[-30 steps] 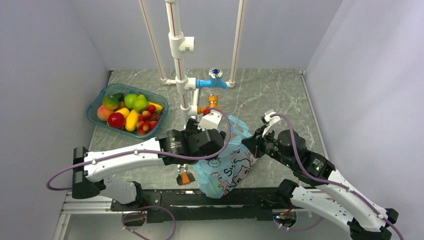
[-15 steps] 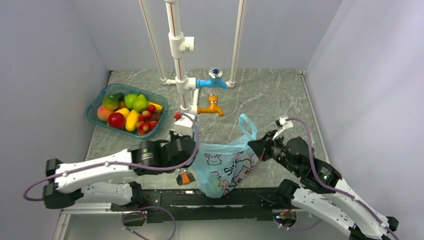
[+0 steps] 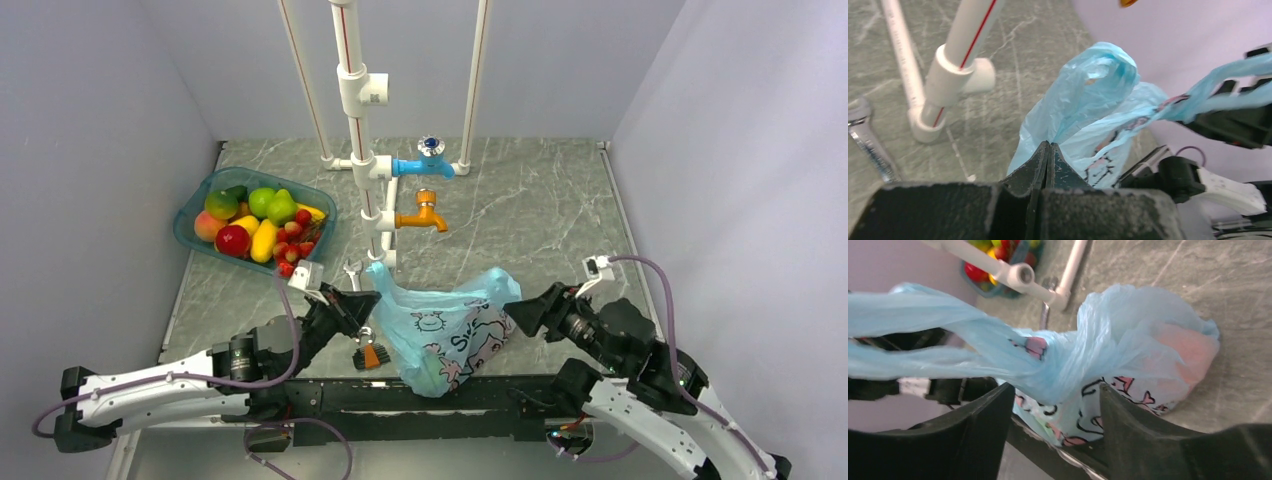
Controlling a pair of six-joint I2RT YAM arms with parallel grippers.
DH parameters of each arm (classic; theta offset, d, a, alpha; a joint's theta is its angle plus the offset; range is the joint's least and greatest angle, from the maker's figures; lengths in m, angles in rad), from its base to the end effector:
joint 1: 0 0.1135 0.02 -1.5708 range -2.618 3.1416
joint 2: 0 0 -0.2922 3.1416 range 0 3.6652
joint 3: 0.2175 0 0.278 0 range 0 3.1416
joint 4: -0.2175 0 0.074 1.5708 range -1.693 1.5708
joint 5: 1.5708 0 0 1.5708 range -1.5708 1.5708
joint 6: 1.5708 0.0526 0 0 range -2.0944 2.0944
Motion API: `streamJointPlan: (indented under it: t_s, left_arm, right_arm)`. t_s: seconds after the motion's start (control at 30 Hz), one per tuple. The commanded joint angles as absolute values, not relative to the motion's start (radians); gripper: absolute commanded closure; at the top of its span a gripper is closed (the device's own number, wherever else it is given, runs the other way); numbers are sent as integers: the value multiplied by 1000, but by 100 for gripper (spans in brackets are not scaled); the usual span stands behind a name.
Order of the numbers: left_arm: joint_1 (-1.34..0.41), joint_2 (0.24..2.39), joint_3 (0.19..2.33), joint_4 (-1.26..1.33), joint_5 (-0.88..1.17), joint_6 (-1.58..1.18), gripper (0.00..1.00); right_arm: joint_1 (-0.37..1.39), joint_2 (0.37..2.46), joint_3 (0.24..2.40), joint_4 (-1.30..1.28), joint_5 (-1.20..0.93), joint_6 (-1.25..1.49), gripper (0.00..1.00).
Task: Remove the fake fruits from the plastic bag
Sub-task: Adjust the plastic bag at the center of the board.
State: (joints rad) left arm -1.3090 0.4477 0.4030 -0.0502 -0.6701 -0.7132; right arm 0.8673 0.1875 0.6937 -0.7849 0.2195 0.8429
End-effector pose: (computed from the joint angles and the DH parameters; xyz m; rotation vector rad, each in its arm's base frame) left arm 0.0691 -0.1318 0.2769 -0.0152 1.7395 -0.9714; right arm 0.0487 0.0397 0.3176 0.1386 1.9566 0.9709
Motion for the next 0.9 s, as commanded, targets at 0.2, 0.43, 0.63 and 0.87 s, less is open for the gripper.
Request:
streamJointPlan:
  t_s: [0.2, 0.43, 0.63, 0.87]
  left_arm:
    - [-1312, 616, 603, 4, -582, -698, 100]
    - [-1312, 740, 712, -135, -618, -758, 100]
    - [-1308, 806, 760, -171, -610, -781, 100]
    - [-1300, 813, 769, -188, -617, -785, 100]
  right_arm:
    - [867, 602, 1081, -1004, 21, 504, 0]
    - [867, 697, 1149, -986, 144, 466, 0]
    - [899, 888, 1224, -1089, 429, 598, 0]
    - [948, 830, 1143, -1032, 613, 603, 30]
